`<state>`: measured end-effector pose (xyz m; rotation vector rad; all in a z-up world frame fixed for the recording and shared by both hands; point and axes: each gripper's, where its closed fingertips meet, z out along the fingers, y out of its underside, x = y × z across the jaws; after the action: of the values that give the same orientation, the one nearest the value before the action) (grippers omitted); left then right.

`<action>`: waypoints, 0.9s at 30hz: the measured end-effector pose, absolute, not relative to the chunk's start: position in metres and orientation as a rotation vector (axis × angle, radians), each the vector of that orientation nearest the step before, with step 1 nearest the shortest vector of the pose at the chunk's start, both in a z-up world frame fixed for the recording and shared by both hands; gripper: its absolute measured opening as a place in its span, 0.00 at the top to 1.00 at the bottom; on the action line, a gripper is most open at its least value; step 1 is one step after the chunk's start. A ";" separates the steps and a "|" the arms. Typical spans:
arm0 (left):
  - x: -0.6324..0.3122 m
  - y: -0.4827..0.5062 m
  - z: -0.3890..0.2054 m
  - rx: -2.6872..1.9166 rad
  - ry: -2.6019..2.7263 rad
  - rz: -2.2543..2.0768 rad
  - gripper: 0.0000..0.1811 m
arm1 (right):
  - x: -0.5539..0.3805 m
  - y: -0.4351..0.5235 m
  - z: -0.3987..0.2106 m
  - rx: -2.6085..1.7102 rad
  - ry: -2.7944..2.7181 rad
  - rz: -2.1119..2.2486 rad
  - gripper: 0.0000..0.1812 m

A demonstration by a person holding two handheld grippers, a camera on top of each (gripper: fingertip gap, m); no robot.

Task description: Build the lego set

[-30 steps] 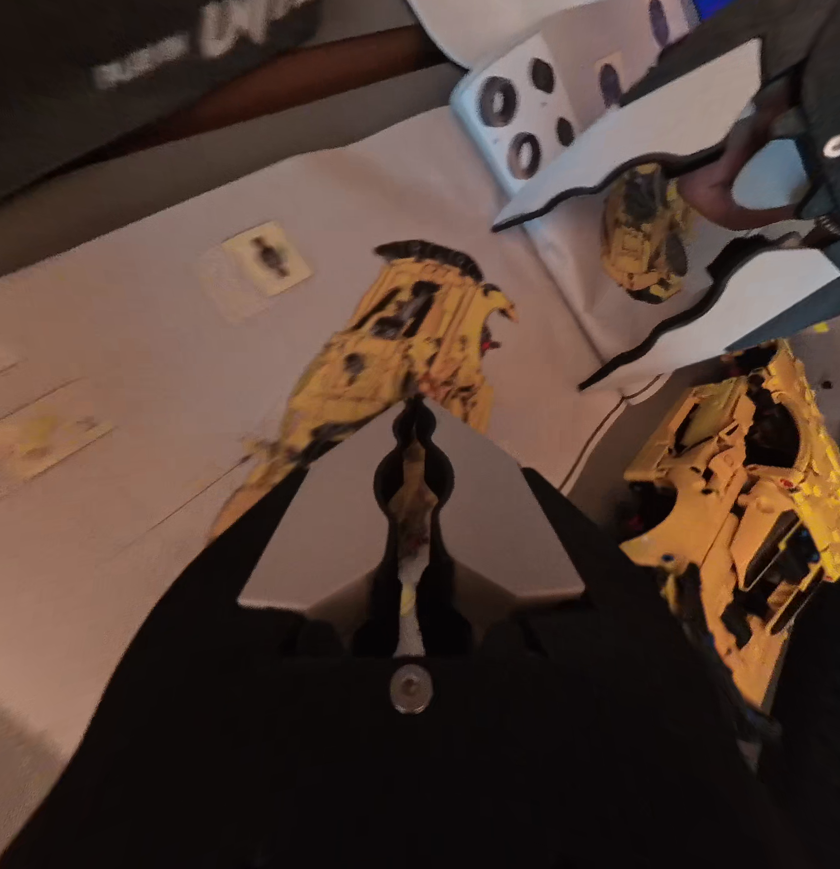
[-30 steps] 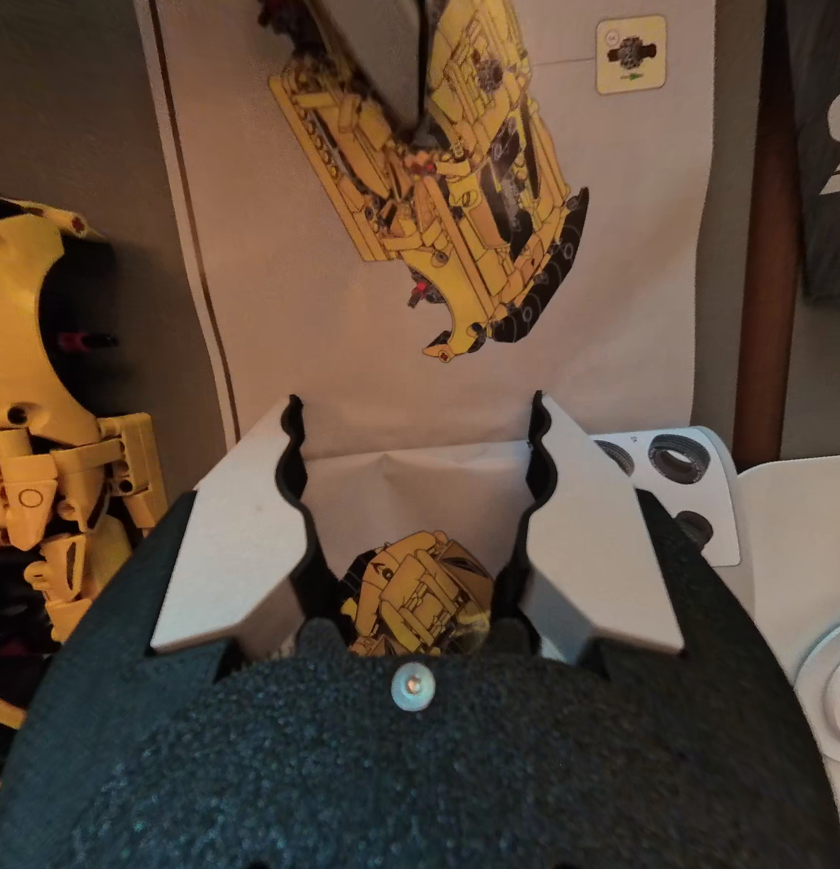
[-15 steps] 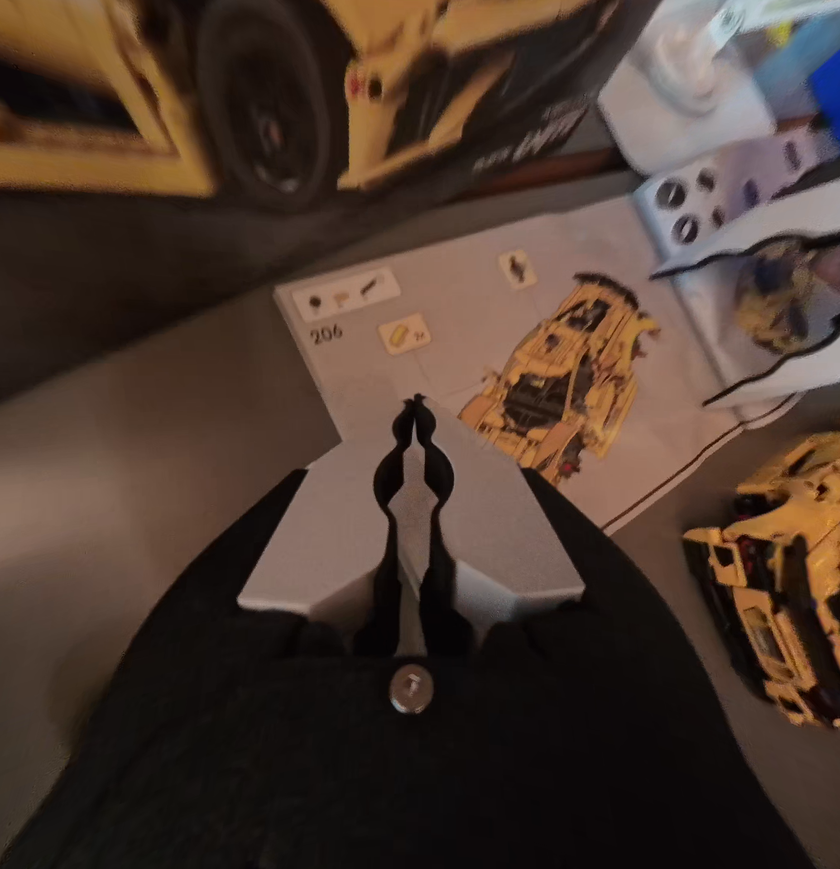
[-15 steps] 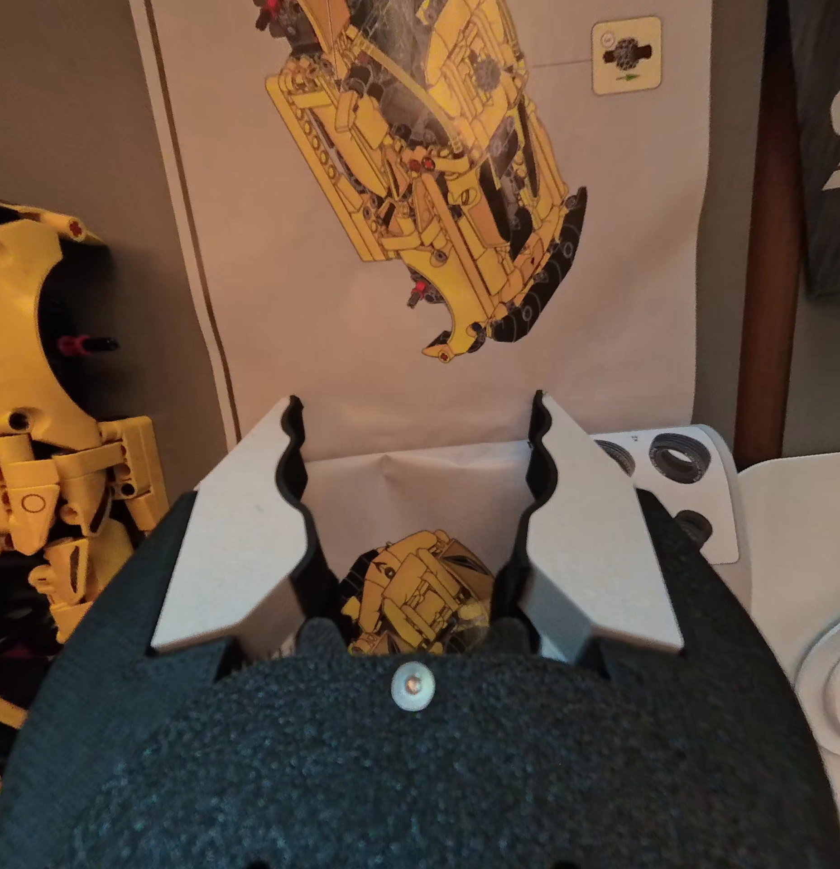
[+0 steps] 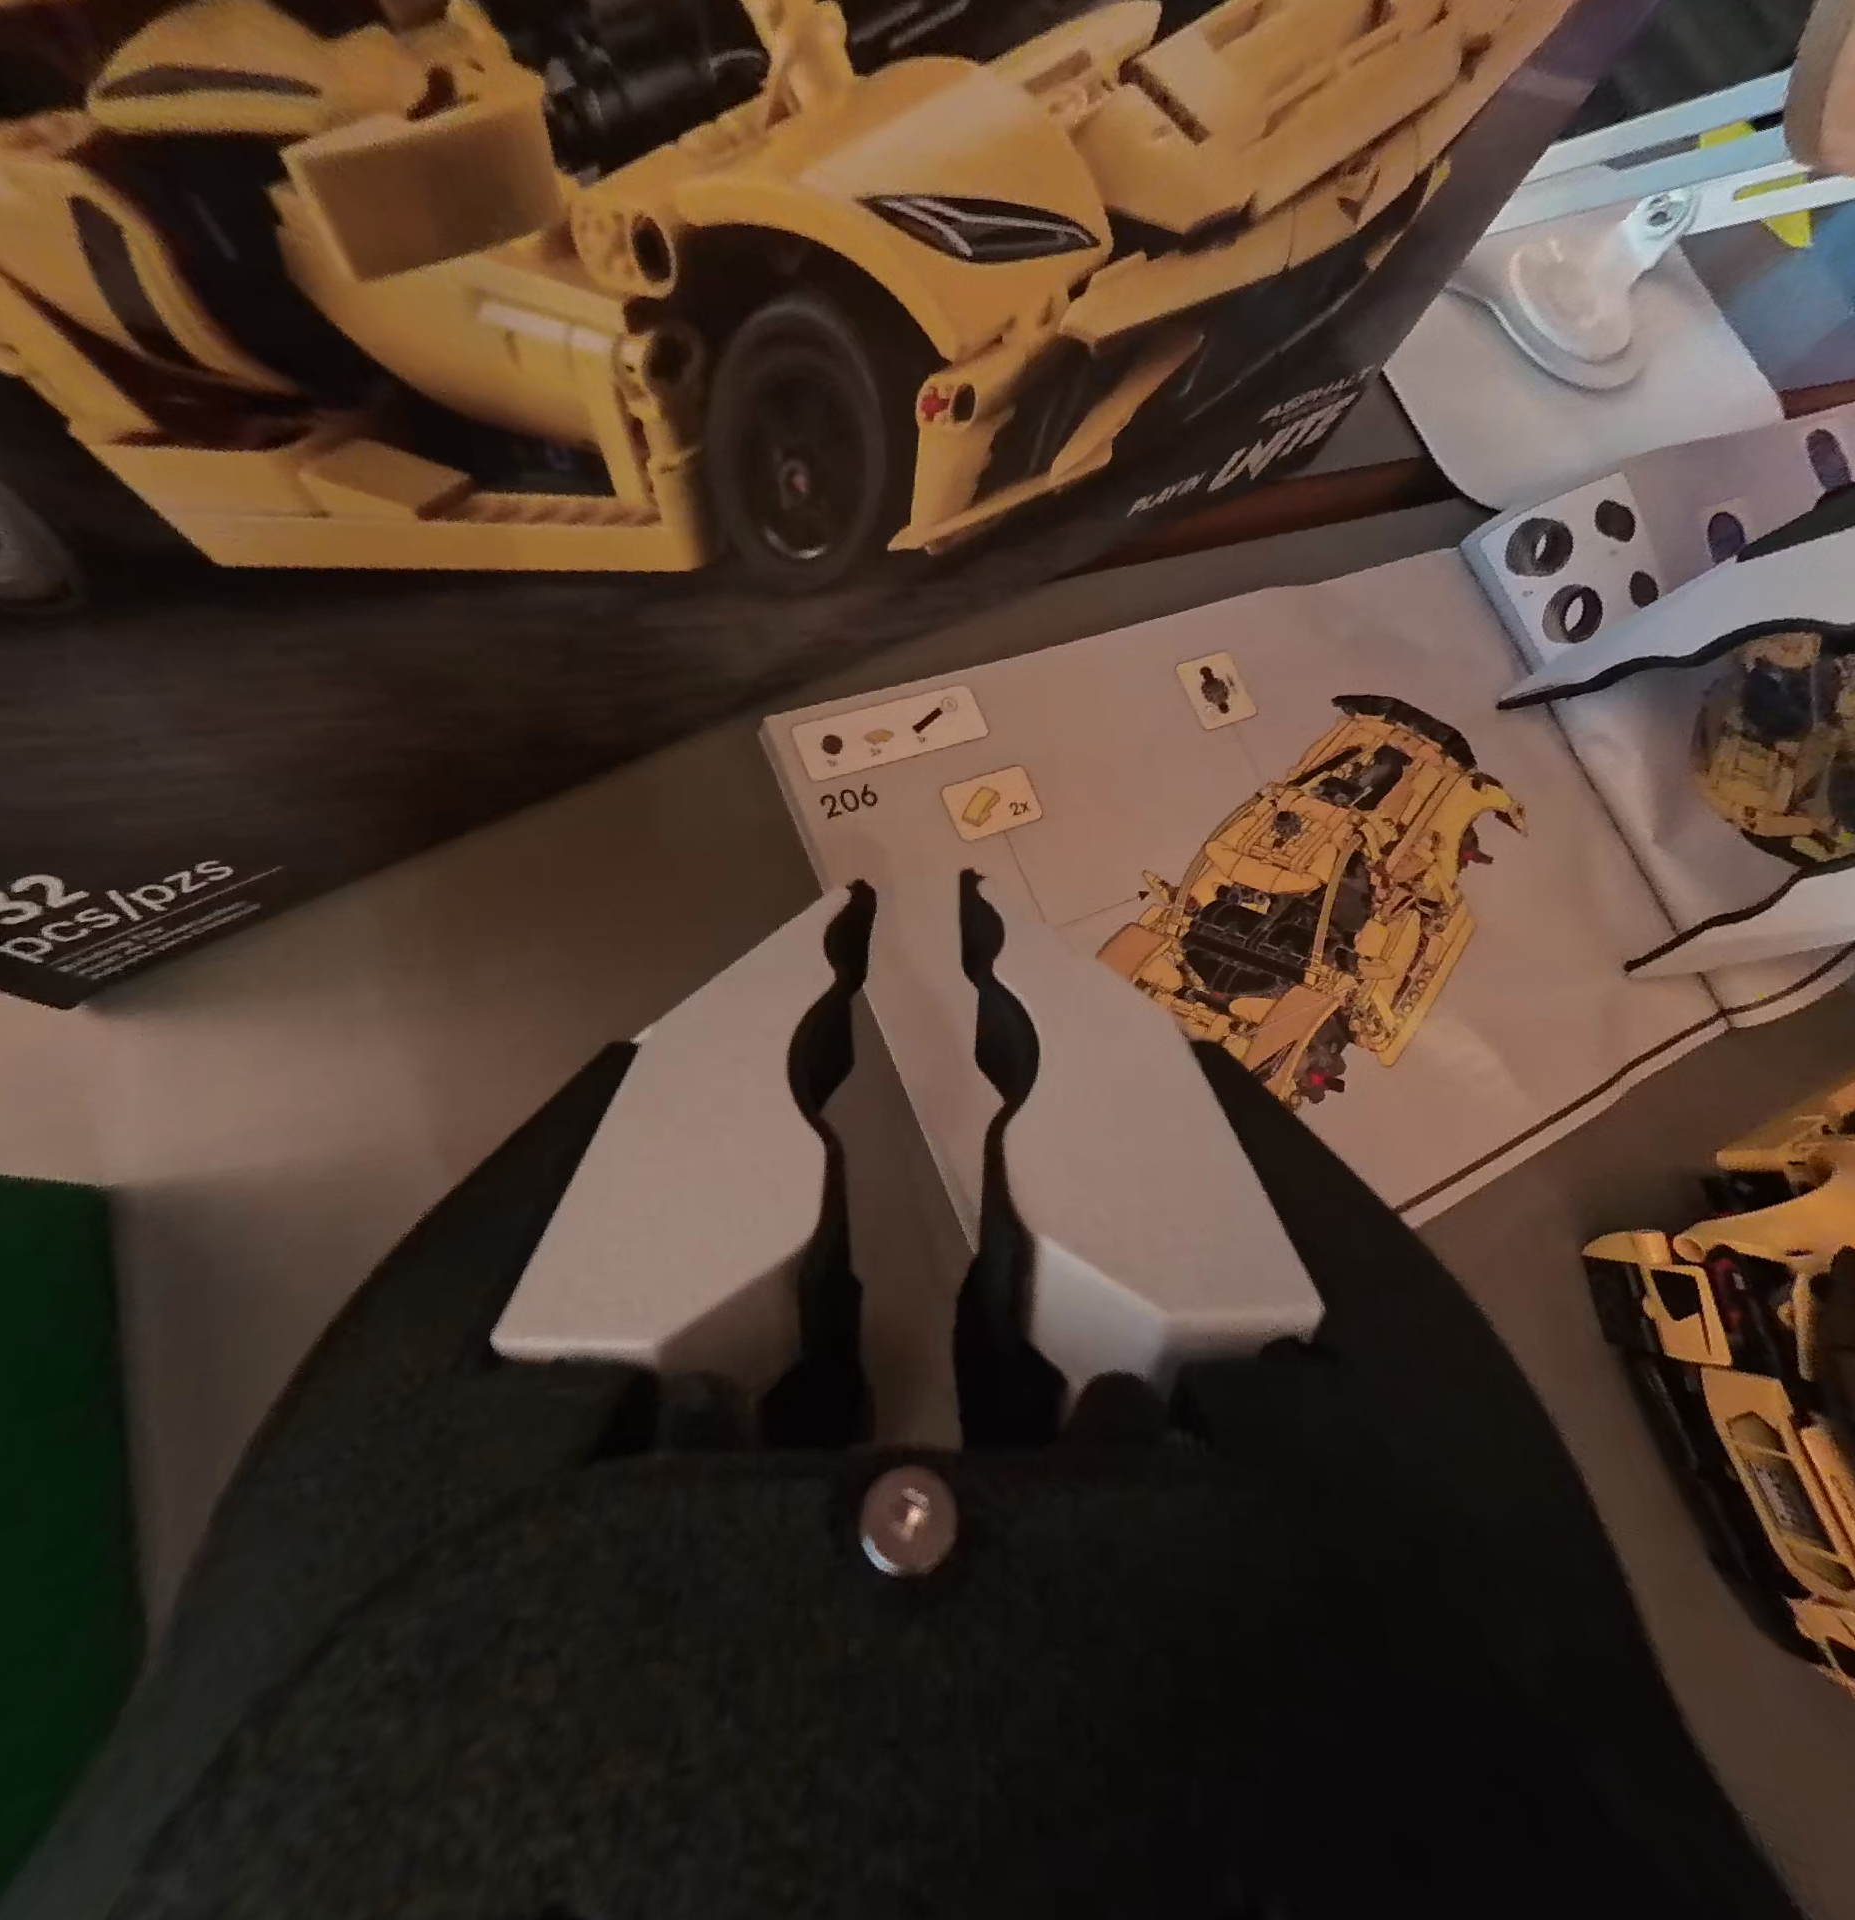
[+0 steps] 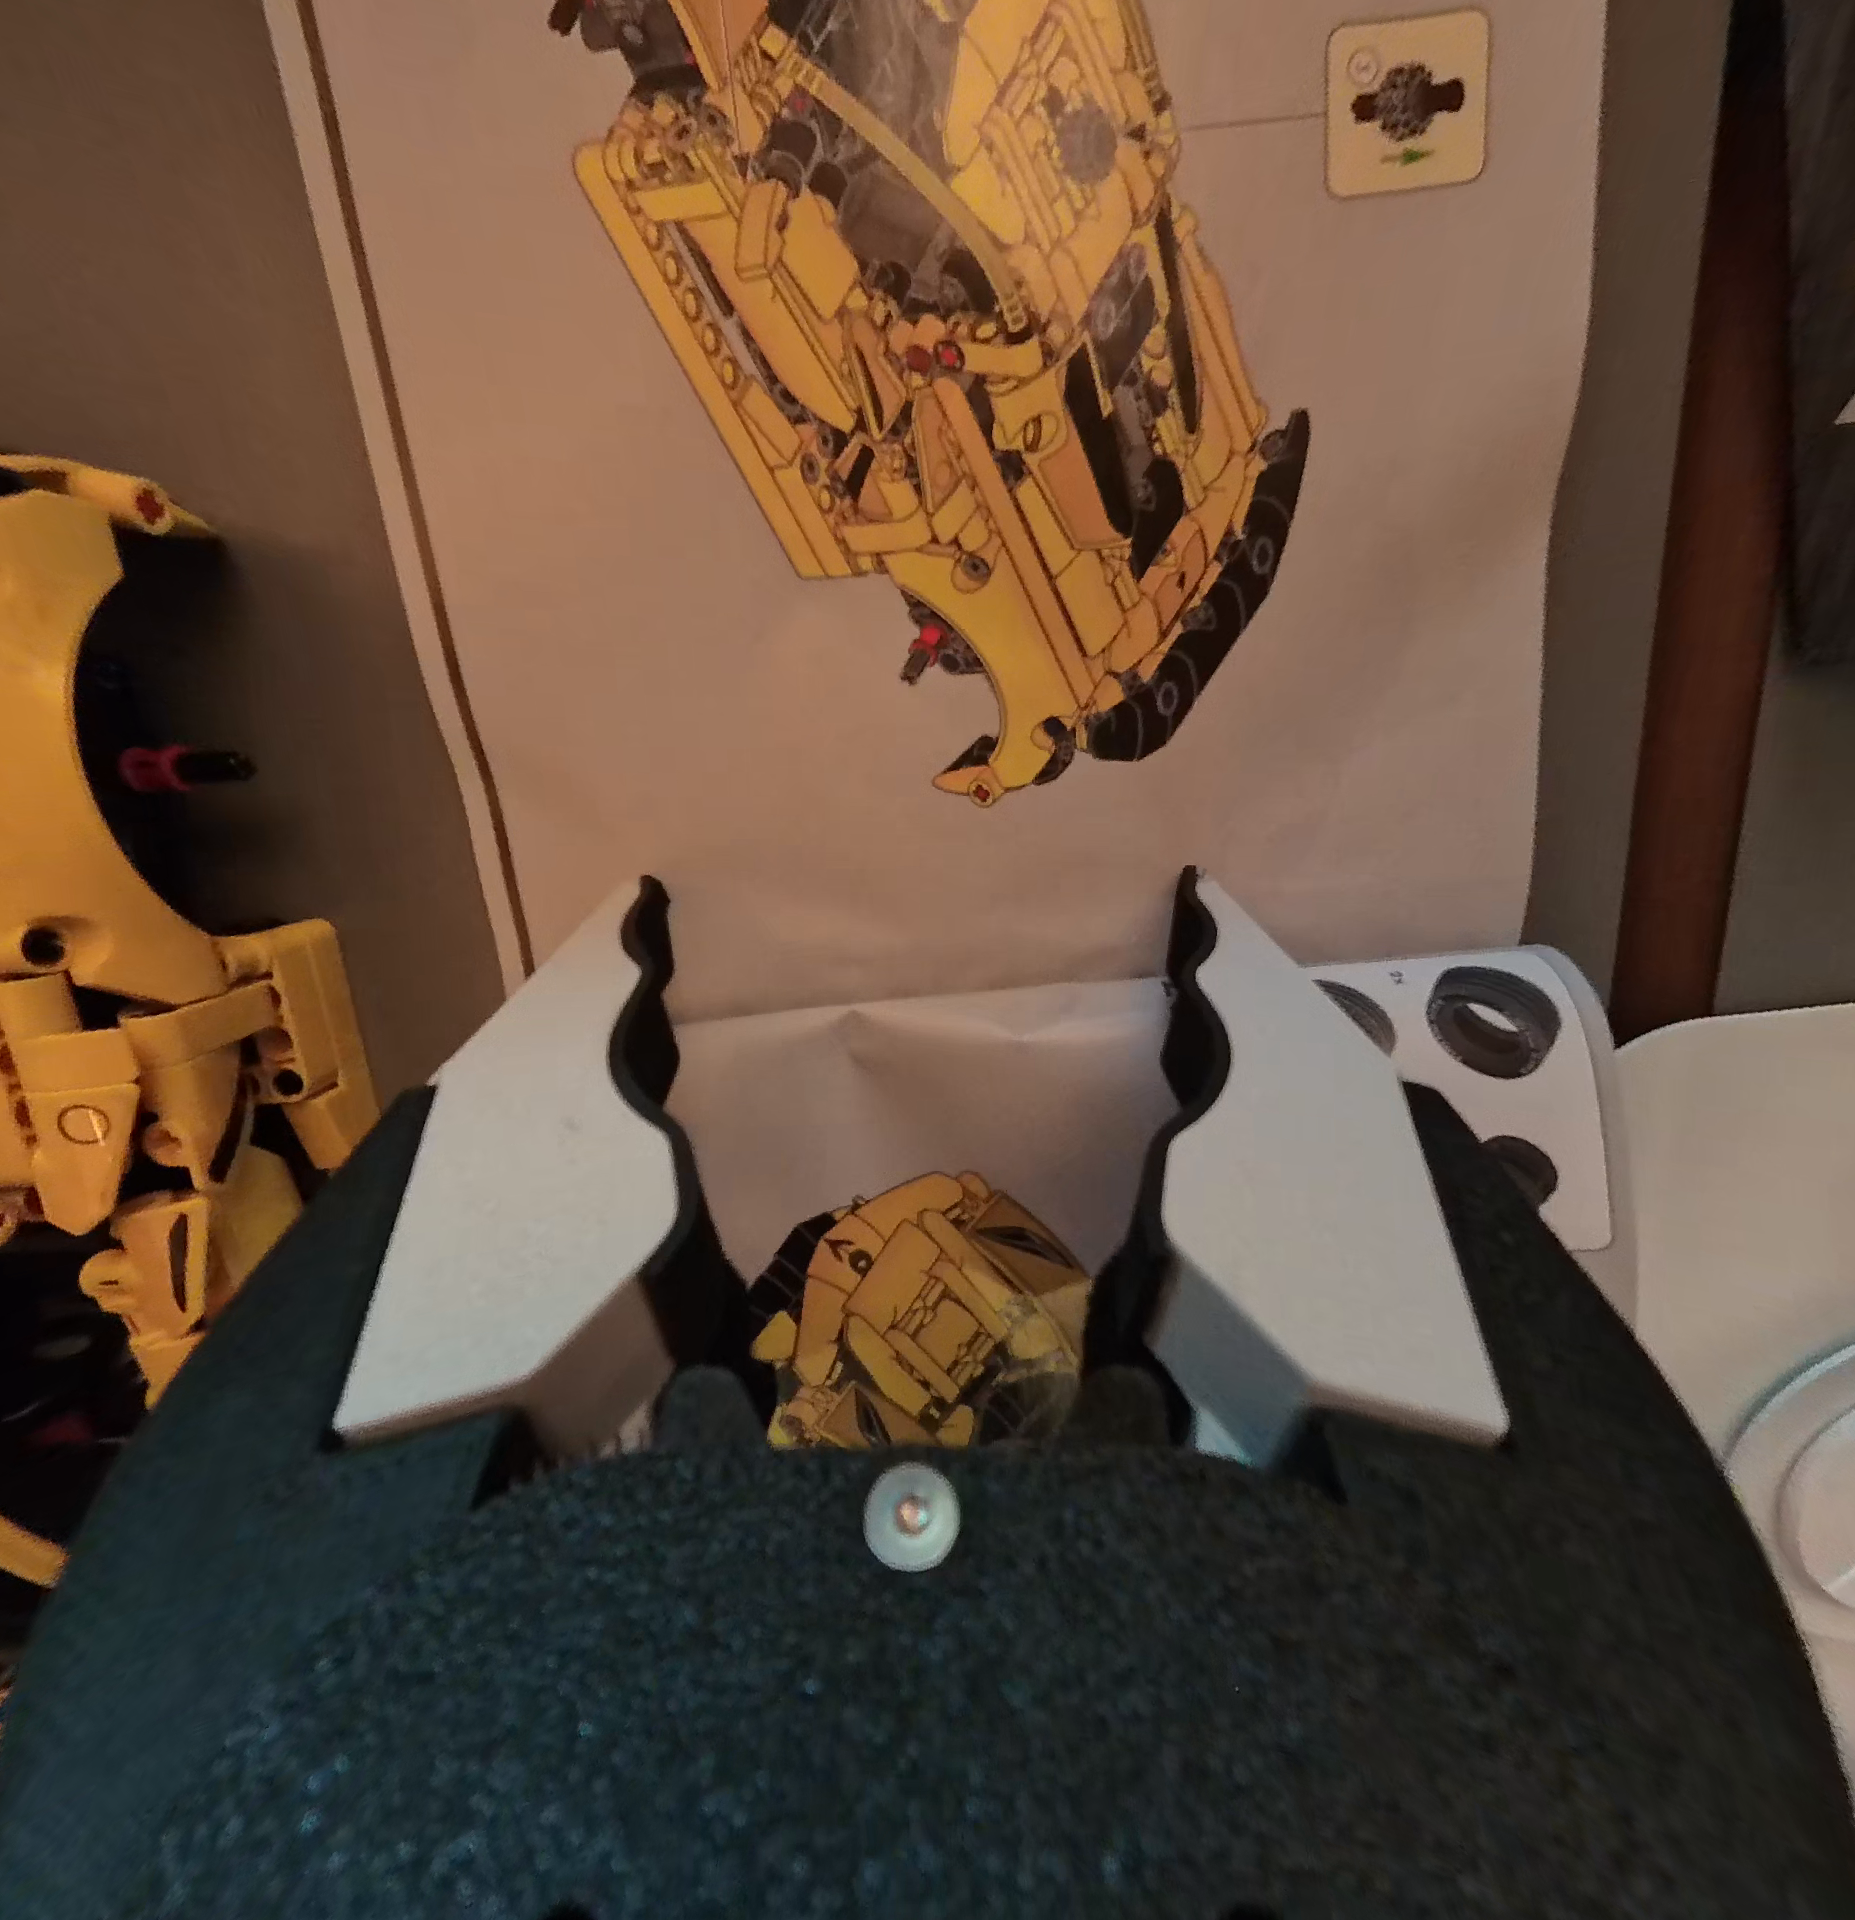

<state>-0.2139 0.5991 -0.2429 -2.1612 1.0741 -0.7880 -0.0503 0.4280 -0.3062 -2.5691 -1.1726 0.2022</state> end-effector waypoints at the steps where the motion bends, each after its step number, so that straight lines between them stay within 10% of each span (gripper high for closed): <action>1: -0.214 0.598 -0.238 -2.146 1.078 -0.796 0.90 | -0.051 0.428 -0.306 -2.559 -1.184 0.196 0.47; 14: -0.304 0.512 -0.129 -1.825 1.177 -0.717 0.82 | -0.054 0.316 -0.158 -2.105 -0.550 0.333 0.62; 27: -0.349 0.415 -0.259 -1.946 1.328 -0.563 0.82 | -0.120 0.172 -0.206 -1.898 -0.093 0.443 0.69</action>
<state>-0.3486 0.4154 -0.2592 -1.9457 1.3278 -0.5627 -0.1205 0.1720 -0.2058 -1.8976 -0.0926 0.4432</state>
